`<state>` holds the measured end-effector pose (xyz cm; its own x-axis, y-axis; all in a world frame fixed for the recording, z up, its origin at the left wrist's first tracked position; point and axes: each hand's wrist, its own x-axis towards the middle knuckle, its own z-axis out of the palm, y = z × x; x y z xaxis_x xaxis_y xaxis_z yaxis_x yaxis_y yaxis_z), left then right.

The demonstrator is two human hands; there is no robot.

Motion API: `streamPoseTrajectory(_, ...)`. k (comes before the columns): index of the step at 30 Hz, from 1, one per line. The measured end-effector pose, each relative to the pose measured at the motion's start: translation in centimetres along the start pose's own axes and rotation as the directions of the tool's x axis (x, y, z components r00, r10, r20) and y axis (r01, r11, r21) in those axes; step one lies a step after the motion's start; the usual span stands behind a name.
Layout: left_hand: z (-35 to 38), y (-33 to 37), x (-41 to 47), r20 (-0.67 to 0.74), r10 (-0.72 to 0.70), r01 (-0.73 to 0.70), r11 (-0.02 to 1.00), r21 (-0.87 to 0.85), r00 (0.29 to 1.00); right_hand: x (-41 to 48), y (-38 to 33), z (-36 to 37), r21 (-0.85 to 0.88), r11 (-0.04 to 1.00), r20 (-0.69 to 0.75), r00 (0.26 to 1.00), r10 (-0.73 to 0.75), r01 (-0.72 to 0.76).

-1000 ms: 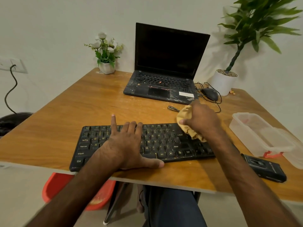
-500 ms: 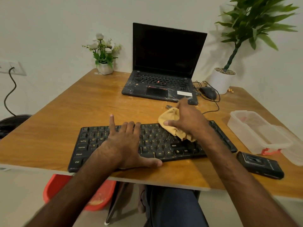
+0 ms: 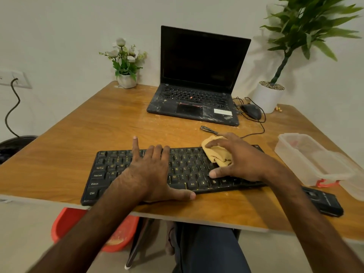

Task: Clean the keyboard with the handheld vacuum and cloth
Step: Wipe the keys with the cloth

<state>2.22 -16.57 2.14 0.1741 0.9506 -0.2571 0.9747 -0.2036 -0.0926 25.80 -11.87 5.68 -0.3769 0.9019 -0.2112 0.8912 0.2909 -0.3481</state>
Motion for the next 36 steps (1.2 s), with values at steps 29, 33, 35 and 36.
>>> streamPoseTrajectory(29, -0.3, 0.2, -0.2, 0.033, -0.012, 0.011, 1.000, 0.019, 0.999, 0.5, 0.4, -0.9, -0.220, 0.972, -0.408, 0.898, -0.166, 0.080)
streamPoseTrajectory(33, -0.3, 0.3, -0.2, 0.033, -0.011, 0.010, 1.000, 0.029, 0.999, -0.5, -1.3, 1.2, -0.232, 0.945, -0.283, 0.913, -0.294, 0.232)
streamPoseTrajectory(35, -0.3, 0.2, -0.2, 0.032, -0.012, 0.011, 1.000, 0.029, 0.999, -1.2, -1.7, 2.3, -0.189, 0.944, -0.282, 0.905, -0.317, 0.272)
streamPoseTrajectory(36, -0.3, 0.3, -0.1, 0.031, -0.014, 0.013, 0.999, 0.030, 0.999, -1.5, -1.7, 2.6, -0.184, 0.940, -0.297, 0.896, -0.331, 0.287)
